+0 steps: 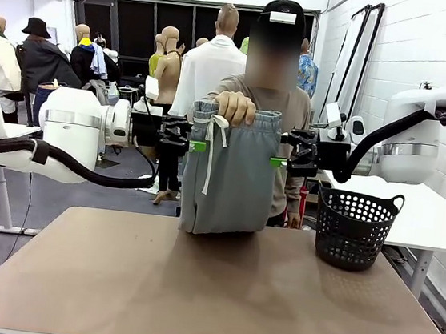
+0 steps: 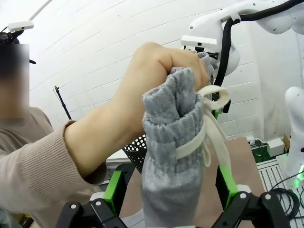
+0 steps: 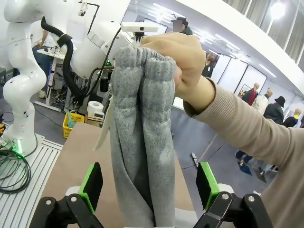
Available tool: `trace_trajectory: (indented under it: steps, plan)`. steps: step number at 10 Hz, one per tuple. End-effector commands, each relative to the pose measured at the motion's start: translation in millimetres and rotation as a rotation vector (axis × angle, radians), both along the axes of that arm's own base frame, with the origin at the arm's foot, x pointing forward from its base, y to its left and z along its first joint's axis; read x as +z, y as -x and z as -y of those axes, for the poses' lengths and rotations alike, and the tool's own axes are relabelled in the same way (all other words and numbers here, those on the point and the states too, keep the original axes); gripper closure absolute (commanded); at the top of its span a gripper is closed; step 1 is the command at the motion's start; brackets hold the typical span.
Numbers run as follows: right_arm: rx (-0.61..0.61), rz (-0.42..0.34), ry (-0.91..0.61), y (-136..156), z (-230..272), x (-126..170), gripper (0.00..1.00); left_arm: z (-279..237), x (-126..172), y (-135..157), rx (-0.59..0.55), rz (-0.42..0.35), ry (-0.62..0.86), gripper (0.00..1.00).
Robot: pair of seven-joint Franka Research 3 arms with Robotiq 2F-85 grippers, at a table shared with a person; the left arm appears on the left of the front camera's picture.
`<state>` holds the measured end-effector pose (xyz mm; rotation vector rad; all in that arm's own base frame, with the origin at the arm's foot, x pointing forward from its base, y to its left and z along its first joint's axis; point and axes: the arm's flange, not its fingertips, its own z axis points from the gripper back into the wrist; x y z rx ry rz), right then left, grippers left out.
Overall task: Fold the training pants.
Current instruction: Grab both ends of the Training pants handed by a person.
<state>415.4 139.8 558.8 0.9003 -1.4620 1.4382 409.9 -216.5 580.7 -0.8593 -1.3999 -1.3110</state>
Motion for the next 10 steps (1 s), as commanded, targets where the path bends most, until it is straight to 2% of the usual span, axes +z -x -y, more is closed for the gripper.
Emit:
trace_trajectory:
  steps: [1,10]
  plan:
    - [0.003,0.002,-0.032,-10,-9,2,0.00,7,4,-6,0.008,-0.020,-0.003,0.00]
    - [-0.007,-0.061,-0.106,-25,-29,2,0.00,16,-4,-13,-0.007,-0.014,0.016,0.00]
